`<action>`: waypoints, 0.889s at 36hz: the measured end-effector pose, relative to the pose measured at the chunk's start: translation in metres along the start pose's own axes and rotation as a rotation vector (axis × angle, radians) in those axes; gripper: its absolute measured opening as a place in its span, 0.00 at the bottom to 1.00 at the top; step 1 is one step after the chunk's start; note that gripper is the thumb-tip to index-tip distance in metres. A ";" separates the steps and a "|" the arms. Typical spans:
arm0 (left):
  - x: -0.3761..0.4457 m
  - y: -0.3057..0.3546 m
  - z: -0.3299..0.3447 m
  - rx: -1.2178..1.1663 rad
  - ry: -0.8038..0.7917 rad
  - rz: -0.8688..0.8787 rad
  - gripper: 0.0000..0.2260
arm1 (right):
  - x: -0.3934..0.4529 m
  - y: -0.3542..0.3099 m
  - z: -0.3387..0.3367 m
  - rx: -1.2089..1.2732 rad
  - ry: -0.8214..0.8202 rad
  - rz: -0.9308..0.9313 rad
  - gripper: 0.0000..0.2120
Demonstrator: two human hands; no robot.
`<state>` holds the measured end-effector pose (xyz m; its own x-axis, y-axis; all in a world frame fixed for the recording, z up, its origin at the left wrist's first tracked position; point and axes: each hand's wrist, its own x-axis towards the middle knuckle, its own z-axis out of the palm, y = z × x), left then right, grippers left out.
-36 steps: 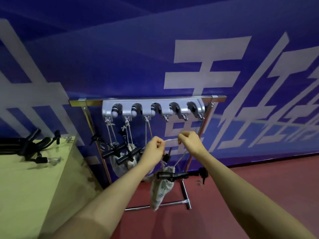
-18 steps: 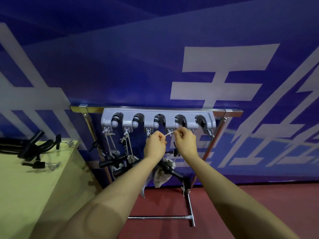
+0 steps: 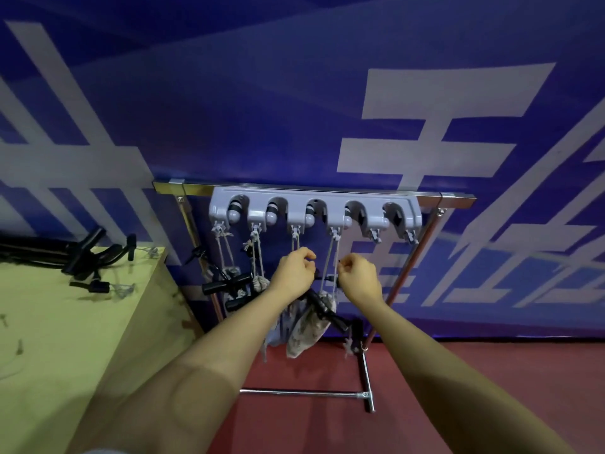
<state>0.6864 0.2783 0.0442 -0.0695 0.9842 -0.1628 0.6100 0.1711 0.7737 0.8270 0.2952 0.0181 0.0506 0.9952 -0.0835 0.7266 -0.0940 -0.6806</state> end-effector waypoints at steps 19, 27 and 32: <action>-0.099 -0.128 -0.133 -0.094 0.189 -0.018 0.06 | -0.105 -0.125 0.097 0.109 -0.111 -0.164 0.06; -0.160 -0.218 -0.213 -0.120 0.238 -0.112 0.06 | -0.157 -0.191 0.184 0.113 -0.160 -0.171 0.13; -0.189 -0.262 -0.261 -0.110 0.268 -0.177 0.07 | -0.183 -0.232 0.237 0.124 -0.232 -0.204 0.08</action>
<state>0.3335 0.0591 0.0317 -0.3806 0.9133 -0.1452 0.4818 0.3299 0.8118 0.4872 0.1286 0.0187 -0.2548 0.9628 -0.0900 0.6158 0.0898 -0.7827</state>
